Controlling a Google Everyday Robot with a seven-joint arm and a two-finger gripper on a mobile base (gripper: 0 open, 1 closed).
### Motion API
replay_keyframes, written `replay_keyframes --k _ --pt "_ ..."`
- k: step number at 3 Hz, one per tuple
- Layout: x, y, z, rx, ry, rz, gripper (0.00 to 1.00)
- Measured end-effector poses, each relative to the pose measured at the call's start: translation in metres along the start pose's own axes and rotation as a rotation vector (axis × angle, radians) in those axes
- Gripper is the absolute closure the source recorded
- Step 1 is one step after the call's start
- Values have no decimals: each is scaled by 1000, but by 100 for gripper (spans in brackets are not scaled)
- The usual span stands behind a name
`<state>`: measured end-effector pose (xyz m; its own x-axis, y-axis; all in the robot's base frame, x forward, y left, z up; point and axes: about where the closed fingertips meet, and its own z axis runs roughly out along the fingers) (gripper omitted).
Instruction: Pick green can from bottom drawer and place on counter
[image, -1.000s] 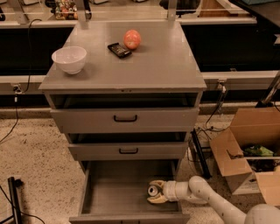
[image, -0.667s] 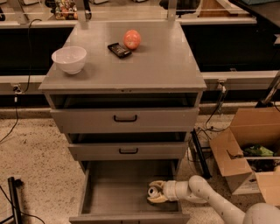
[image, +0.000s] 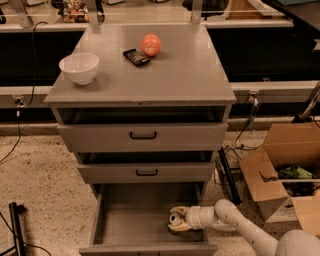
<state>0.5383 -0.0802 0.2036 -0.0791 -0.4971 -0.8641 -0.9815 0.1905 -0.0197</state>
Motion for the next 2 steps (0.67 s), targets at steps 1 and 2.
replay_keyframes --k 1,2 --pt "0 1 2 -4 -2 0 86" --pt "-1 3 5 -8 -4 1 63"
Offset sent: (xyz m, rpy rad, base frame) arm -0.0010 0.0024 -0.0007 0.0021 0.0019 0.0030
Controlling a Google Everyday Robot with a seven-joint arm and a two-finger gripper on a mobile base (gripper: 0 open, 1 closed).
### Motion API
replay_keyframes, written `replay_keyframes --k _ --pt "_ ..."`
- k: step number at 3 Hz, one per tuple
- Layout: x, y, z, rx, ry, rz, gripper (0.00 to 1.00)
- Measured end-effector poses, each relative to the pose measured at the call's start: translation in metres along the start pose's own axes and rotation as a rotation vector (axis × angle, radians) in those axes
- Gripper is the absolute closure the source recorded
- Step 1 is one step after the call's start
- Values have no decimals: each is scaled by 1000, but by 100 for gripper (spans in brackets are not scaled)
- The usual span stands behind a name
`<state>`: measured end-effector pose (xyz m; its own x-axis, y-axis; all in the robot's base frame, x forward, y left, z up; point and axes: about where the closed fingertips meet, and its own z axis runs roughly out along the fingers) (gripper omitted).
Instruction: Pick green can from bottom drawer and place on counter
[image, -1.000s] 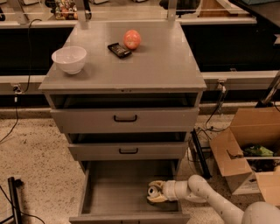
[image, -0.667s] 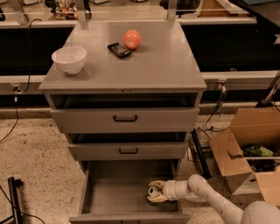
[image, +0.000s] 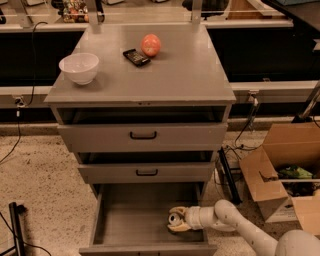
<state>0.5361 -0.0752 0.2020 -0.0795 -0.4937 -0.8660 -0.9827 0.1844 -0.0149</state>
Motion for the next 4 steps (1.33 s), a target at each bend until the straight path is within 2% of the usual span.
replay_keyframes --k 2,3,4 --pt "4 1 6 -8 11 7 15" --pt "9 -1 7 -16 21 10 0" --pt "10 -1 7 -16 22 10 0"
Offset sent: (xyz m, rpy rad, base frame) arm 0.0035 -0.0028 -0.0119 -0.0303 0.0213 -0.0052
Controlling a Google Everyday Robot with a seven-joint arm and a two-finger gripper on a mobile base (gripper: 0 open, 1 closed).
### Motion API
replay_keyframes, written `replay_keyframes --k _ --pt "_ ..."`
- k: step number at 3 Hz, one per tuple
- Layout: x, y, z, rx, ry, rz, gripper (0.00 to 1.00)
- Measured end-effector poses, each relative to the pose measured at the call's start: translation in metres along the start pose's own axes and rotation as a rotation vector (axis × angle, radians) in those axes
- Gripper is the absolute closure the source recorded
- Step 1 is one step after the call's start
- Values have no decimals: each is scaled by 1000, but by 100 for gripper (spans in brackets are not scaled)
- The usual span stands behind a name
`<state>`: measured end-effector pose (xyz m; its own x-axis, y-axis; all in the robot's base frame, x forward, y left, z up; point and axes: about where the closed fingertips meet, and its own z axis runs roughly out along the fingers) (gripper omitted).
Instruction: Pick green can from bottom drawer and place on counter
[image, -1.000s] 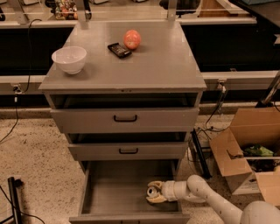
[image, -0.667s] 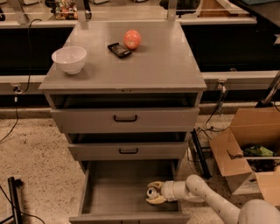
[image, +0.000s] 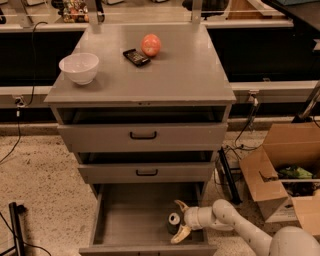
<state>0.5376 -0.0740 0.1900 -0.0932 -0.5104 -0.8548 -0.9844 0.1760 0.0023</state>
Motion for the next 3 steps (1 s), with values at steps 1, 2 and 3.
replay_keyframes --k 1,2,3 --pt "1 1 1 -1 -19 4 14" --pt "0 3 3 -5 -21 5 39" --pt "0 4 6 -9 -23 6 61"
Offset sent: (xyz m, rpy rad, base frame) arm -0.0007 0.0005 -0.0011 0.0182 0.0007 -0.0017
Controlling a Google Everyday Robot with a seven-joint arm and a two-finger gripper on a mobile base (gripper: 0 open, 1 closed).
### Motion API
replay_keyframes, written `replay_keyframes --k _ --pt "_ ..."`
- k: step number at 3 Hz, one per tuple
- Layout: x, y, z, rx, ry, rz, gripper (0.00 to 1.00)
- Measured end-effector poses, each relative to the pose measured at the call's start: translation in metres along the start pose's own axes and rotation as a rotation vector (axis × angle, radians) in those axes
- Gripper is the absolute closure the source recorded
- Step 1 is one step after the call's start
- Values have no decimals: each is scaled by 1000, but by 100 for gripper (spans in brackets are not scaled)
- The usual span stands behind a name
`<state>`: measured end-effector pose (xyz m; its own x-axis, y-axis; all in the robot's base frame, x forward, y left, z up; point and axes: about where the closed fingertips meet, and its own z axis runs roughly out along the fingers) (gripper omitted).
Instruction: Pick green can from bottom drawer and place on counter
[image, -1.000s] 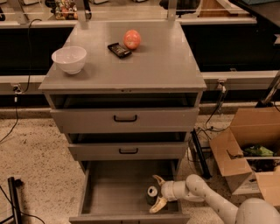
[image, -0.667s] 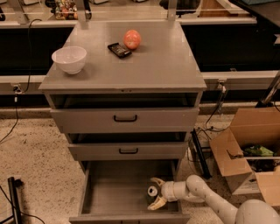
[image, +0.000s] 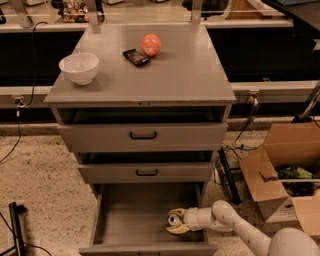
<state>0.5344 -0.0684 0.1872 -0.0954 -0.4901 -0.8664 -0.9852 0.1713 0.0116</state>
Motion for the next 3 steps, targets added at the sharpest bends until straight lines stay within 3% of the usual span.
replay_keyframes --k 1,2,3 --pt "-7 4 4 -46 -55 6 84" --pt "-53 14 -2 -168 -144 -59 100" --pt "-109 27 -31 -233 -115 -146 100"
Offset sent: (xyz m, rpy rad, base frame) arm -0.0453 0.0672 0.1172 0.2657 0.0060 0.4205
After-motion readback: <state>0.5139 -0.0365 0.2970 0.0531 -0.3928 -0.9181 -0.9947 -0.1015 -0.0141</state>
